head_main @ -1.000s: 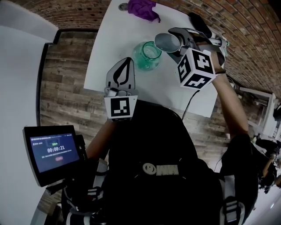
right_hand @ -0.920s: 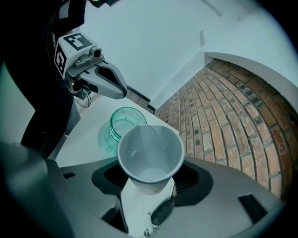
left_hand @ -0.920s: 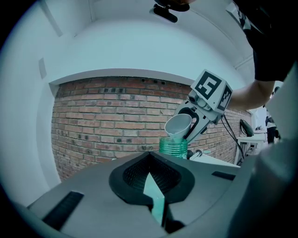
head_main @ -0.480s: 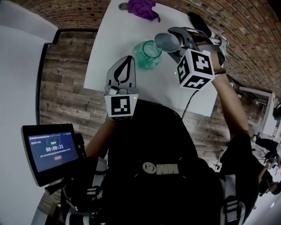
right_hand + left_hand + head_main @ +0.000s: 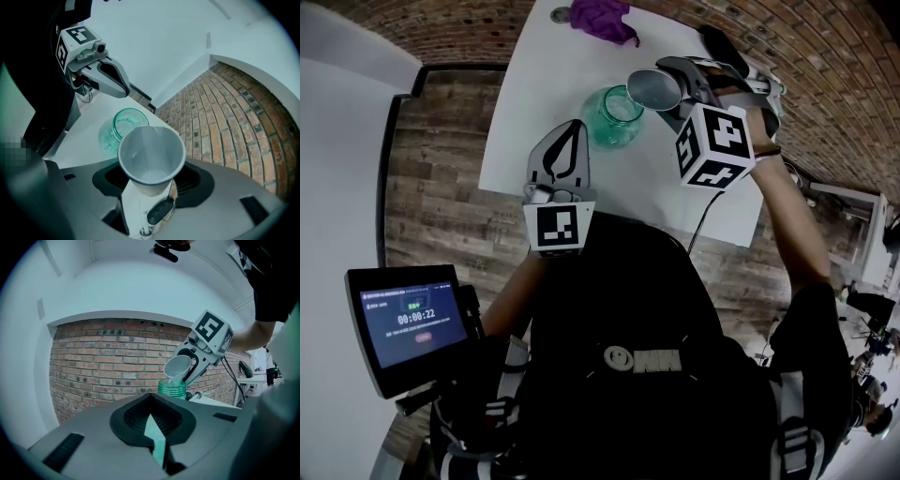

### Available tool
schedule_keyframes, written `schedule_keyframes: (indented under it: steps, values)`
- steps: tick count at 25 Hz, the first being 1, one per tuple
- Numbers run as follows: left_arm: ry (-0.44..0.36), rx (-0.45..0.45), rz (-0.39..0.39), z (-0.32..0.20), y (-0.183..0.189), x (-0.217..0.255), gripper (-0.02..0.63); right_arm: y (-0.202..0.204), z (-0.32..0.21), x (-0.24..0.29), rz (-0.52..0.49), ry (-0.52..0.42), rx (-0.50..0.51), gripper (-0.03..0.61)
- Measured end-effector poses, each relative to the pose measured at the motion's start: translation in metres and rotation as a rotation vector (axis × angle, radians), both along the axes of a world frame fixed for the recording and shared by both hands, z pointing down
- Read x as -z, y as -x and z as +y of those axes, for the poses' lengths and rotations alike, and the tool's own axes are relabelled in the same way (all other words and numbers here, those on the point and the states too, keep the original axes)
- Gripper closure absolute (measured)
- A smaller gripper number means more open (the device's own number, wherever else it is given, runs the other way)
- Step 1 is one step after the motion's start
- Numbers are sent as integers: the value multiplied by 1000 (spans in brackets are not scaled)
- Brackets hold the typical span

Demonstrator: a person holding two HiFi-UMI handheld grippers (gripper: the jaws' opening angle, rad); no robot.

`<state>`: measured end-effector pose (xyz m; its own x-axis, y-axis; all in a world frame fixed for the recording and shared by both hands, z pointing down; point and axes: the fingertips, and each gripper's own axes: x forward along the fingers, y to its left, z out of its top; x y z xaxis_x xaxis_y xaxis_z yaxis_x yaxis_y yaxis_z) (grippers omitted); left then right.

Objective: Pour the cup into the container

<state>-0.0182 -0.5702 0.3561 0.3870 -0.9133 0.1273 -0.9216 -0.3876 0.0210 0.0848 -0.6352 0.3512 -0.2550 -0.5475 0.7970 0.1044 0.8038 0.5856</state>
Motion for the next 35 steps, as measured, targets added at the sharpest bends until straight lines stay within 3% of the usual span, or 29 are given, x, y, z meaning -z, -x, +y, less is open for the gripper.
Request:
schedule_keyframes:
  steps: [35]
  values:
    - [-14, 41, 8, -13, 10, 7, 615, 2, -2, 1, 32, -14, 11, 311]
